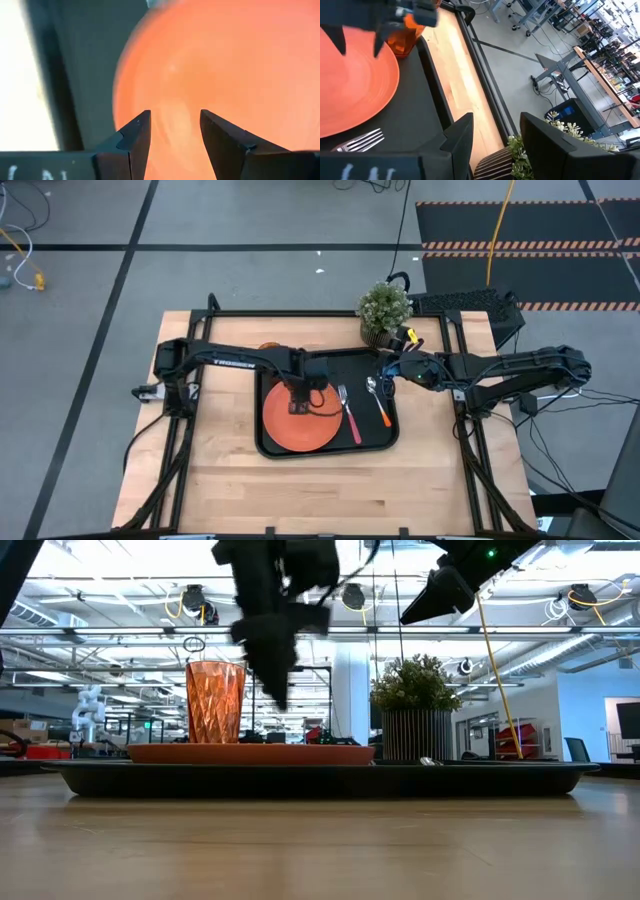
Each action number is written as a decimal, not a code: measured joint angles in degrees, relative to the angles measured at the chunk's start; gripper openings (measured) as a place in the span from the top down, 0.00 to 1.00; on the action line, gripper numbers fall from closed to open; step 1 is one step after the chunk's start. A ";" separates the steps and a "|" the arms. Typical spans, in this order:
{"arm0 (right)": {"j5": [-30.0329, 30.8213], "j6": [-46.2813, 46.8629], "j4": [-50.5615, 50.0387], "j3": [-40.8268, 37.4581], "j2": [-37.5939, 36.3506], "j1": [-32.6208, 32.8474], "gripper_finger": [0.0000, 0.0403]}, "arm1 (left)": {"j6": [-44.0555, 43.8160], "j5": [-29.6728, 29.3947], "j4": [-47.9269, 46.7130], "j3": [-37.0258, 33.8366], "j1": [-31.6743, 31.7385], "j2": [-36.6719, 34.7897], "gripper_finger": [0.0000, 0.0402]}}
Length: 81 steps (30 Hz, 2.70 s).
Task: Pick and place plate/cup/fork/spoon on tray
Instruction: Adjust the orange plate on the black serving tray
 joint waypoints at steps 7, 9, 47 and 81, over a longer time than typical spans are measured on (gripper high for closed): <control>0.00 0.07 0.04 0.00 0.01 0.00 0.61 | -0.85 0.12 1.55 -7.26 -1.18 1.20 0.57; 0.00 0.07 0.22 0.00 0.00 0.00 0.61 | -1.41 0.17 2.21 -8.57 -1.34 1.20 0.57; 0.00 0.07 0.46 0.02 0.01 0.00 0.61 | -4.71 1.67 18.54 -9.07 -4.93 6.67 0.57; -0.01 0.05 0.46 0.02 0.00 0.01 0.61 | 9.44 3.91 30.04 -9.14 -1.04 6.73 0.57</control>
